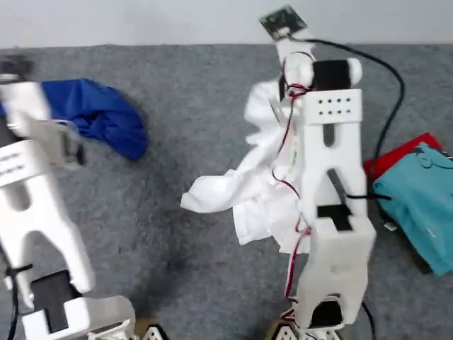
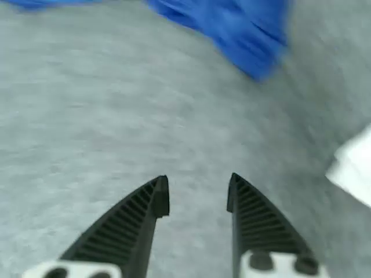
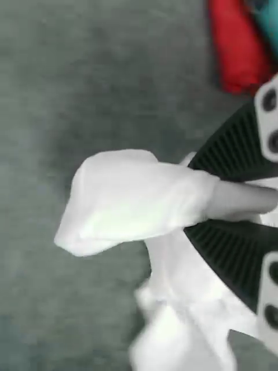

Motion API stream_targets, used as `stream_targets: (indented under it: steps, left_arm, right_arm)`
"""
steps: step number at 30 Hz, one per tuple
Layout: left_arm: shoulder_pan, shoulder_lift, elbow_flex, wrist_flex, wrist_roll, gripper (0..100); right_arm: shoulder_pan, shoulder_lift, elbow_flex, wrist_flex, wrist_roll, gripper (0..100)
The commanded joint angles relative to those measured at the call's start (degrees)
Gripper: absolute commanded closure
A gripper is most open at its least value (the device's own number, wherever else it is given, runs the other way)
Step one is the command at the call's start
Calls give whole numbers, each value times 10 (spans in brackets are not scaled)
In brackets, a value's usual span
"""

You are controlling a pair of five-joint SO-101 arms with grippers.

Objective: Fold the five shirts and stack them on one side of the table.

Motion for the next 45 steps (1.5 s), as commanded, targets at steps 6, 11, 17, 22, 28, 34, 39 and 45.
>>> stream_targets:
  steps: [6,11,17,22,28,34,39,45]
  left_arm:
    - [257,-8,218,-100,1,826]
    - [329,-8,274,-119,1,826]
    - [338,-7,341,-234,5,826]
    - [341,23,365,-317,34,825]
    - [400,132,364,-322,60,825]
    - [444,215,295,-265,60,829]
    - [445,264,247,-227,59,831]
    - [447,290,229,-213,58,974]
  right_arm:
    - [29,-247,419,-22,60,989]
    - [88,-343,569,-73,62,989]
    - [160,-413,657,-63,64,973]
    - [203,-436,712,-35,97,850]
    - [283,-472,731,-26,99,835]
    - [349,-535,728,-21,99,835]
    - [368,-604,731,-9,99,835]
    - [369,-699,728,3,99,837]
